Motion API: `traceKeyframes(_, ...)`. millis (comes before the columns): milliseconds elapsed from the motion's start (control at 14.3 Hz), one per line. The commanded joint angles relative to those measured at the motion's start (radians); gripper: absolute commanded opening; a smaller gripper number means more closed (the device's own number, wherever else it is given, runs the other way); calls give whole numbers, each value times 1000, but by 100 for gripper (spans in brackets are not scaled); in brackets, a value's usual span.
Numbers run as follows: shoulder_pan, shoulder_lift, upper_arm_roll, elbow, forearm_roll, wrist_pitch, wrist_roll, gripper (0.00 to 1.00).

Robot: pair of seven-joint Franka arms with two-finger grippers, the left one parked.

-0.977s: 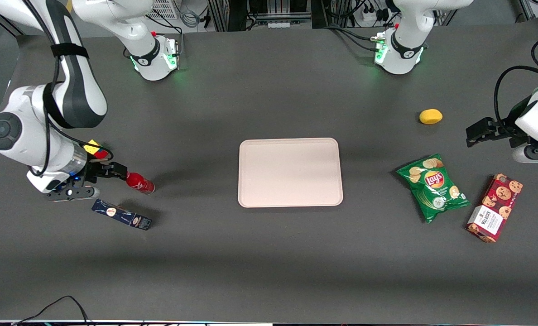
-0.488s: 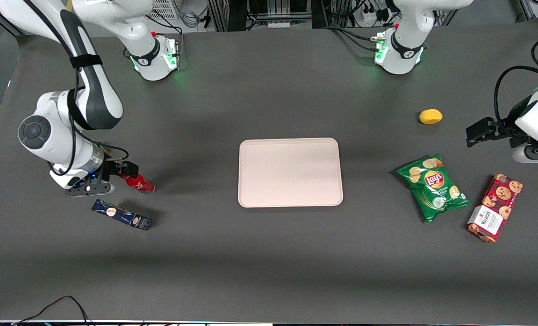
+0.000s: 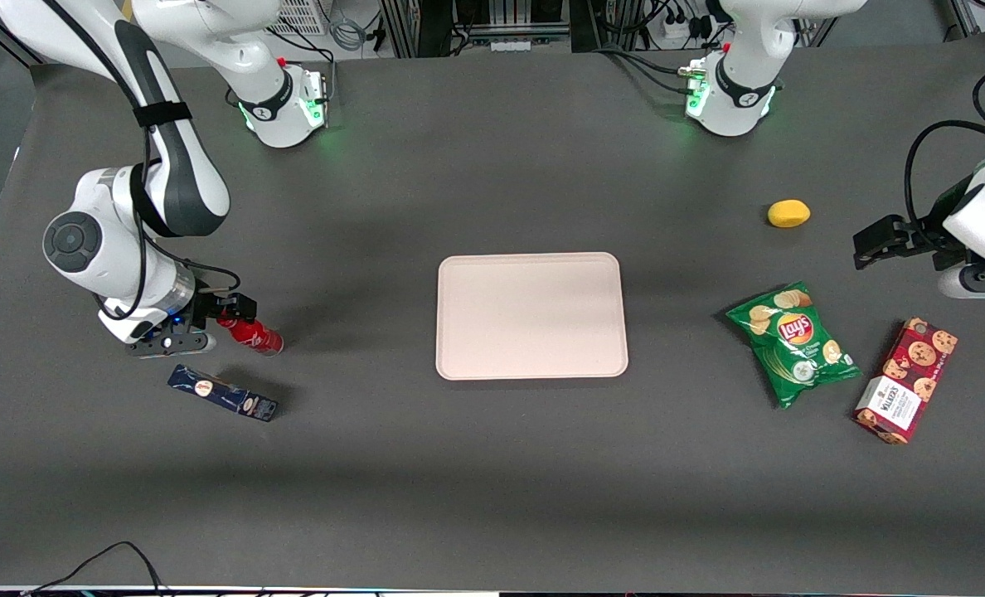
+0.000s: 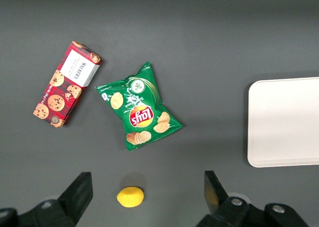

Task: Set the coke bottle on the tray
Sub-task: 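Close the right gripper around the bottle's cap end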

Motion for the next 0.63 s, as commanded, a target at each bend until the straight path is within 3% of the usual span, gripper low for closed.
traceKeyframes(0, 1, -26, 2, -30, -16, 19, -10, 59)
traceKeyframes(419, 1, -26, 2, -23, -15, 19, -8, 6)
traceKeyframes(558, 4, -38, 2, -18, -15, 11, -8, 0)
